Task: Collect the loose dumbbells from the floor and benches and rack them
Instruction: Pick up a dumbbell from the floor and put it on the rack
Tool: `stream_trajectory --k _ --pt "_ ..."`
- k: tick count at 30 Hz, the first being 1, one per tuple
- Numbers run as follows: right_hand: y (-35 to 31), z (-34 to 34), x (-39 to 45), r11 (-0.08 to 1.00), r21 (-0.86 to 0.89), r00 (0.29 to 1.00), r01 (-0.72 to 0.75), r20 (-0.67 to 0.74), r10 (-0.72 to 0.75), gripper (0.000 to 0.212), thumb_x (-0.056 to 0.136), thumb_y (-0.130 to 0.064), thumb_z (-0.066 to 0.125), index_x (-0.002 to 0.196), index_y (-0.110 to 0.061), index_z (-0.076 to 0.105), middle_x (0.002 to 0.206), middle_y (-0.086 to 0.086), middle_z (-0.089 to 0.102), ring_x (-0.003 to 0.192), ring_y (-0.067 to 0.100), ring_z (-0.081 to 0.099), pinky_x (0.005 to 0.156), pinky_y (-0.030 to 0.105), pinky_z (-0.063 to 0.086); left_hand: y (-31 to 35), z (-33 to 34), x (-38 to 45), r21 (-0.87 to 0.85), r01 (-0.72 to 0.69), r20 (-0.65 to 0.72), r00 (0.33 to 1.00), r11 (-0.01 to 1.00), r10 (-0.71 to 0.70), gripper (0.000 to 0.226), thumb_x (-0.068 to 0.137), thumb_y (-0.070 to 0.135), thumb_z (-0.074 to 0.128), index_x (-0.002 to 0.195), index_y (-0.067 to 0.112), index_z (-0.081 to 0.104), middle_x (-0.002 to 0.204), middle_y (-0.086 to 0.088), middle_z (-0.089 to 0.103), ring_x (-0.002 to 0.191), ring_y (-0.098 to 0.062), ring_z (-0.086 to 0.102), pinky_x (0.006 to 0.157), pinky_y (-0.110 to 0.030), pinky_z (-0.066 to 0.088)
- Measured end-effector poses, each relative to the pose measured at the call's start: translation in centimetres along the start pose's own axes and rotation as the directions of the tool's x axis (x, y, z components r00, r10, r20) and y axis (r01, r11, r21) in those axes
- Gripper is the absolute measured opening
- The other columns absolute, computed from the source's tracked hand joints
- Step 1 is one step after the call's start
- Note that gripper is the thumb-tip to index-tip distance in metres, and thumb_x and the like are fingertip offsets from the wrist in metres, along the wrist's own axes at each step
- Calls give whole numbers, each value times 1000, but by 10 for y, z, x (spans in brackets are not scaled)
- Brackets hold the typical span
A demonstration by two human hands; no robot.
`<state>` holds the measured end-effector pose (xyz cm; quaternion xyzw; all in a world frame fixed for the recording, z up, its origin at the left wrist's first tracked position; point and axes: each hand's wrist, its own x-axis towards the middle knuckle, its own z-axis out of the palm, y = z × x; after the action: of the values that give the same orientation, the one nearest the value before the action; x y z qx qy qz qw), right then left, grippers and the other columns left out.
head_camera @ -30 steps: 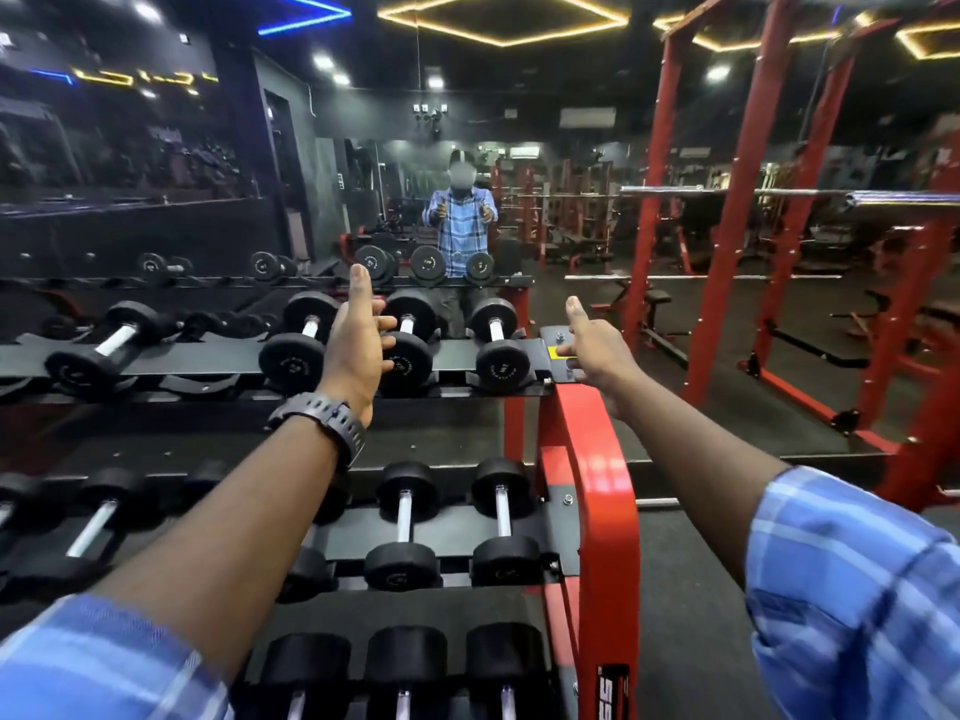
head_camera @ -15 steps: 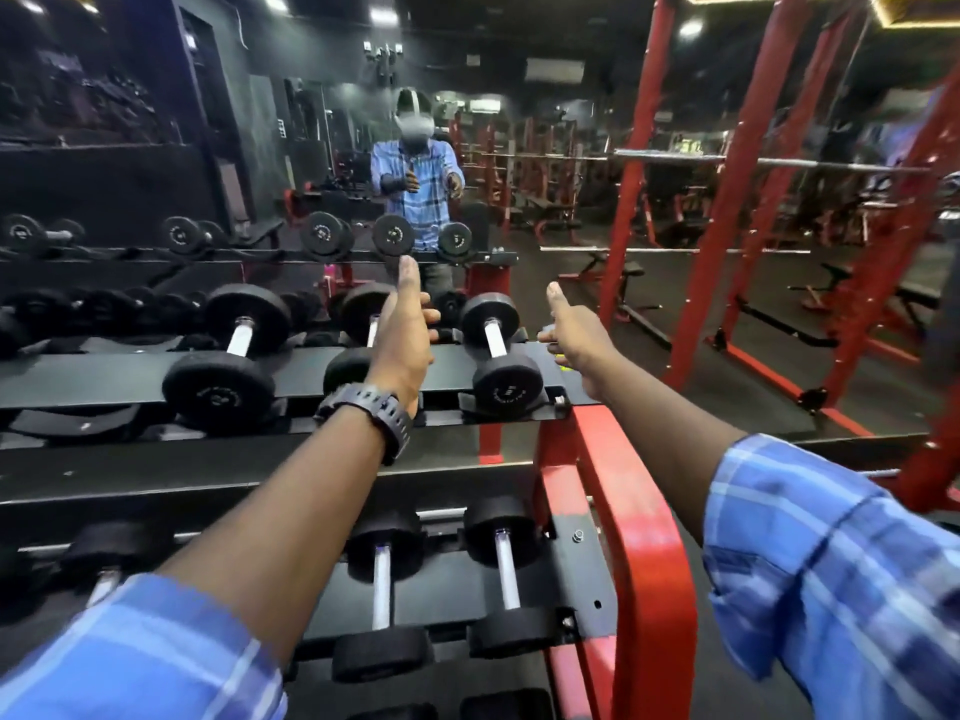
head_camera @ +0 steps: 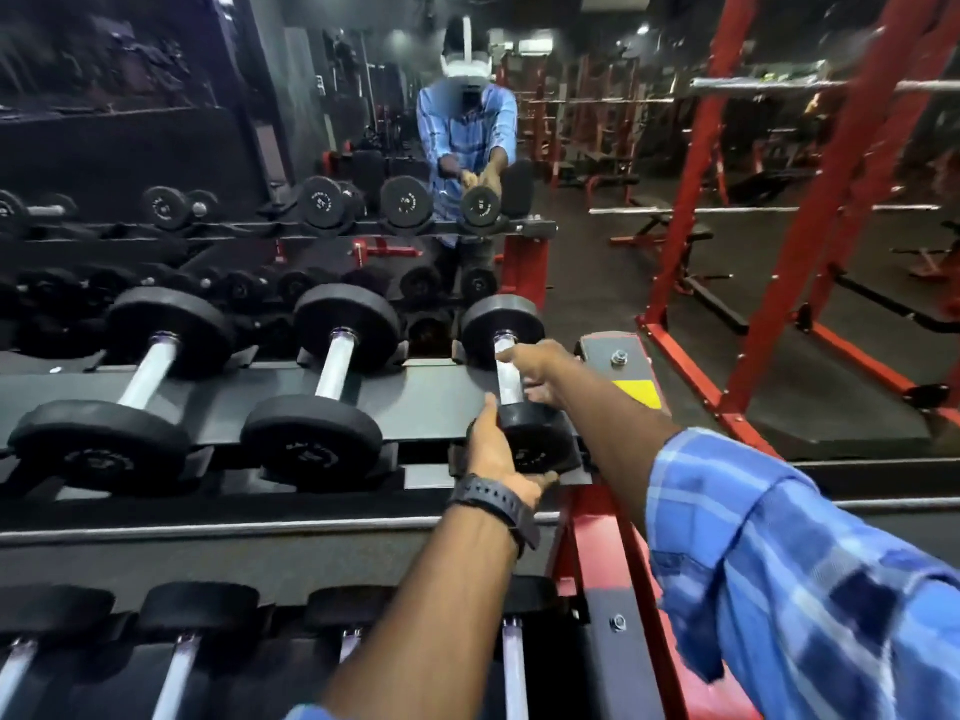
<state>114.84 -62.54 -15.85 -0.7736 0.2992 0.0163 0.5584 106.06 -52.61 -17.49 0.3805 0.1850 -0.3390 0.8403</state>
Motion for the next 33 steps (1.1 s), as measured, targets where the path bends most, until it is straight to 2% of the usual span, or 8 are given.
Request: stream_trajectory --k 4,8,10,14,23,26,28,33 --pt "-2 15 27 979 126 969 -163 208 135 25 99 -28 55 93 -5 49 77 14 54 64 24 53 65 35 49 8 10 31 -31 14 -25 1000 999 -15 44 97 51 52 122 17 64 129 -18 64 114 -38 62 84 -55 47" --pt "5 27 38 938 326 981 -122 181 65 33 96 -17 60 68 -14 42 43 1 40 35 10 38 37 17 35 13 9 37 21 1 -49 999 1000 0 18 97 22 49 105 14 63 107 -19 65 96 -35 64 85 -55 50" --pt "8 31 33 936 349 998 -46 63 26 29 86 -19 74 72 -12 49 50 3 43 41 12 38 40 22 34 16 6 28 43 27 -50 998 999 -25 16 96 15 45 92 11 60 90 -18 62 82 -33 61 73 -50 49" --pt "8 34 18 900 431 994 63 -104 -19 30 76 -27 78 70 -13 52 47 3 43 39 16 38 43 24 34 5 -9 15 -2 7 -65 998 1000 -7 18 90 4 46 105 4 55 104 -21 57 97 -38 57 96 -61 46" --pt "-67 22 -71 761 488 903 427 -282 -325 14 82 -16 75 84 -6 65 55 4 48 41 17 36 45 31 30 33 0 -42 -146 -170 41 983 975 178 26 87 -3 48 100 7 69 106 -19 63 90 -34 61 105 -55 44" --pt "-99 35 -111 670 494 830 554 -267 -489 13 89 -10 69 79 -5 63 47 -3 46 38 10 36 42 26 28 55 0 -75 -222 -244 102 957 944 271 42 89 -3 49 125 7 66 124 -18 63 111 -37 61 111 -56 39" --pt "-119 53 -139 614 501 782 611 -256 -569 18 91 -7 65 90 11 66 49 -1 47 34 6 33 42 25 27 75 -12 -100 -226 -270 106 948 936 299 33 85 -1 53 114 8 67 129 -20 64 116 -39 62 108 -59 41" --pt "-165 134 -198 564 527 728 635 -165 -665 42 90 -18 63 115 15 60 55 2 44 45 14 37 49 27 30 139 -86 -157 -387 -313 261 865 867 429 37 89 21 47 115 11 71 100 -10 69 103 -32 60 117 -53 31"
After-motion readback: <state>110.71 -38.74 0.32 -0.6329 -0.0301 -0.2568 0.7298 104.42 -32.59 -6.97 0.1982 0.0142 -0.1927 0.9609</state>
